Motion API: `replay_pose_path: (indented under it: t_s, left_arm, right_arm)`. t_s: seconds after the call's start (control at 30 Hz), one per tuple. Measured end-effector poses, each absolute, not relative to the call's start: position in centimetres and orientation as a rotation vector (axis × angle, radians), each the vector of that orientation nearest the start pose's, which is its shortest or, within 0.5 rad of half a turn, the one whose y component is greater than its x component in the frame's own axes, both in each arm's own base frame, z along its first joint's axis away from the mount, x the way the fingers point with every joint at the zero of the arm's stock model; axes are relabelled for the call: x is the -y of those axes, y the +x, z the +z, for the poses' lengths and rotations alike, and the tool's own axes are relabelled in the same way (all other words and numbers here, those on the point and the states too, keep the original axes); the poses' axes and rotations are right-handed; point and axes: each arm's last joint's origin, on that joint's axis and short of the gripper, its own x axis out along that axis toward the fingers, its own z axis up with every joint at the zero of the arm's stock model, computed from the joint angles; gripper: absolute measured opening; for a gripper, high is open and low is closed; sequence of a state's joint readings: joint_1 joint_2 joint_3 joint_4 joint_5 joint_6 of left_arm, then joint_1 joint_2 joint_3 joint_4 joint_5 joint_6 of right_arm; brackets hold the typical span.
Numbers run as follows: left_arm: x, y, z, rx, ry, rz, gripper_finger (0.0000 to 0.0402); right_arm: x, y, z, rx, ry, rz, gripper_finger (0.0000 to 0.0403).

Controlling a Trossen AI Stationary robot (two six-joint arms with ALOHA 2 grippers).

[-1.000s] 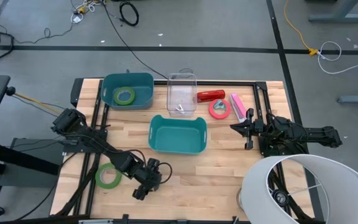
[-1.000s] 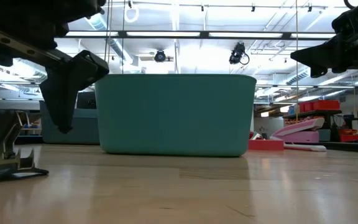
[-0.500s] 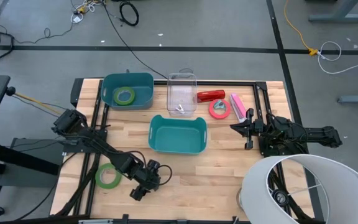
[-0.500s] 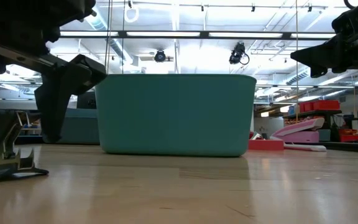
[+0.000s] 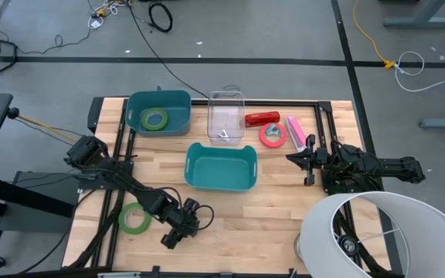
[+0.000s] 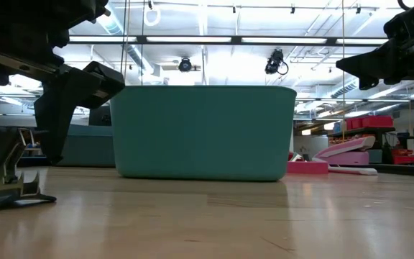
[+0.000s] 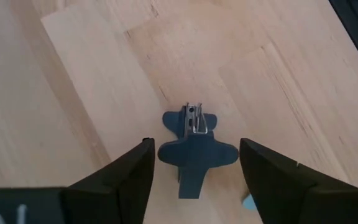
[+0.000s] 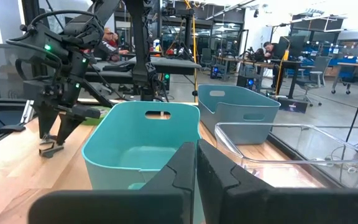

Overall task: Pick and place Stapler, Stapler remover, tape
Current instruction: Put the dark blue staple remover into the transparent bin

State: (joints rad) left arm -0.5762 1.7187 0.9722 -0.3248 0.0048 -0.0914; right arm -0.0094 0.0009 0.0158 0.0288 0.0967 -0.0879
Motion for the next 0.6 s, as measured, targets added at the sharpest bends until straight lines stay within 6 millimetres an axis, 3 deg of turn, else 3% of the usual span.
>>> replay_pose_path:
  t_s: [0.6]
  left_arm:
    - [17.71,27.36,15.78,-1.049,0.263,-0.48,0.0176]
  right_arm:
    - [0.37,9.65,17.16,0.039,-0.086,-0.108,0.0018]
